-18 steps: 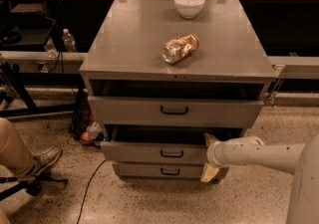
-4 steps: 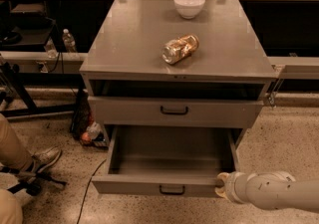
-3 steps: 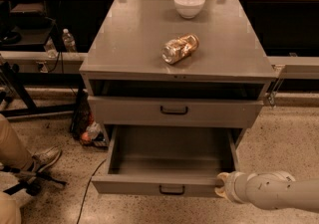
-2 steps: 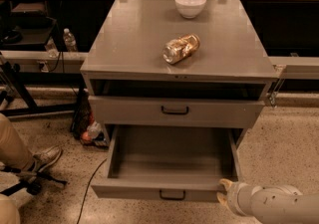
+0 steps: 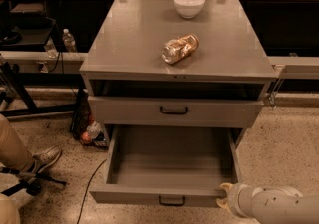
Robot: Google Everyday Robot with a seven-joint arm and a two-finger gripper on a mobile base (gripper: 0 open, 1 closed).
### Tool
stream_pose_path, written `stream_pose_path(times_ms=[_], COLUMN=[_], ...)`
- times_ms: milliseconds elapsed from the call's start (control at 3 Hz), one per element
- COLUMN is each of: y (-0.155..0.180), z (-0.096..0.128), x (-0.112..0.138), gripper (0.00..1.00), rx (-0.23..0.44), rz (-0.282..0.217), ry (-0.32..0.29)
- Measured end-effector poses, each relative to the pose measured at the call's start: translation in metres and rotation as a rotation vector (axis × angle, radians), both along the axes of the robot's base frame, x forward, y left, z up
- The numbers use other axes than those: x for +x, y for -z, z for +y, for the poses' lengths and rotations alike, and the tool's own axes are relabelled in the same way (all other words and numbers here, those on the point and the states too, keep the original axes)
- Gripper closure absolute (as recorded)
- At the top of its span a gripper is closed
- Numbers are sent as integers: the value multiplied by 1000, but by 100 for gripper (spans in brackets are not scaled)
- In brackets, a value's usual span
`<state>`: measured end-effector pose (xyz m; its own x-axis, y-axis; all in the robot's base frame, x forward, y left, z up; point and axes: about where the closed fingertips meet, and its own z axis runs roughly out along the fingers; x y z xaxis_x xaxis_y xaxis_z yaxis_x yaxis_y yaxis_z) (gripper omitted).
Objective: Open middle drawer
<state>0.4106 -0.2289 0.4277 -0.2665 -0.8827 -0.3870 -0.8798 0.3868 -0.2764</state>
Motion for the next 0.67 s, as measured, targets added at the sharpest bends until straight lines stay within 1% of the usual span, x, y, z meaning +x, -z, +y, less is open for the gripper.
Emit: stream_pose_path(times_ms=[333,667], y=[6,4], z=[3,4], x=[-39,-37], gripper=[100,82], rx=[42,42], rz=[20,20], ry=[49,49])
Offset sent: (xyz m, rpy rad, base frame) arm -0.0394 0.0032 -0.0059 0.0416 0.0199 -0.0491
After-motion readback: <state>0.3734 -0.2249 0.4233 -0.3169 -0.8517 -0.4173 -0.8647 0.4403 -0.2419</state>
